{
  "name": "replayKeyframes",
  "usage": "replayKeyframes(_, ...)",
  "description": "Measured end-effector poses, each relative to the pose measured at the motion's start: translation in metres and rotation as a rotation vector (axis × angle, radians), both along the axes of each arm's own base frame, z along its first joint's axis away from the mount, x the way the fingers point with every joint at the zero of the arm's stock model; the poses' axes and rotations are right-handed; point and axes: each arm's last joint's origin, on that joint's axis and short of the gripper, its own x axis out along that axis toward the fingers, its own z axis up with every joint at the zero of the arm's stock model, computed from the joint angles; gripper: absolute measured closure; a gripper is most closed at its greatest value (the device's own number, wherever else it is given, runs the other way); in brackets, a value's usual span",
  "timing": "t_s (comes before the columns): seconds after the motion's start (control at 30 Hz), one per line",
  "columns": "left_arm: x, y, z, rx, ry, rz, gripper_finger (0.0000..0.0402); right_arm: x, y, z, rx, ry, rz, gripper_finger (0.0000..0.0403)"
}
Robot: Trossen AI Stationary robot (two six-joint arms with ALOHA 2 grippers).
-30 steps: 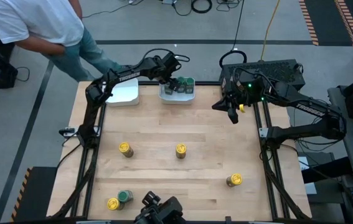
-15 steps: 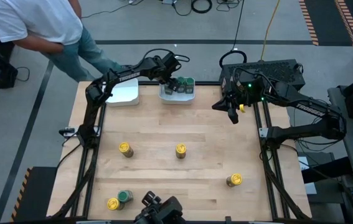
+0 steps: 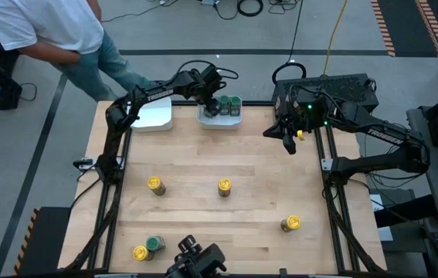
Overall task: Sort spices by type
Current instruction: Put the top green seasoning bottle into the right white bin
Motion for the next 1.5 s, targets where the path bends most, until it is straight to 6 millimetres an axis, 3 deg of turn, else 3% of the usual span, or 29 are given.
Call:
replayKeyframes(0.53,0.0009,-0.0011,0.0006,0.143,0.141,-0.544,0.0185,0.0020,0.0065,0.0001,0.013,0.000,0.025,0.0403)
replayKeyframes(0.83,0.0008,-0.0013,0.0002,0.216,0.214,-0.763,0.0185,0.0020,0.0065,0.0001,0.013,0.000,0.024,0.0403)
replayKeyframes(1.13,0.0019,-0.0038,-0.0002,0.234,0.262,-0.744,0.0180,0.0020,0.0065,0.0001,0.007,0.000,0.028,0.0403)
replayKeyframes(1.5,0.0020,-0.0043,-0.0014,0.192,0.224,-0.633,0.0083,0.0020,0.0065,0.0001,-0.003,-0.001,0.034,0.0403)
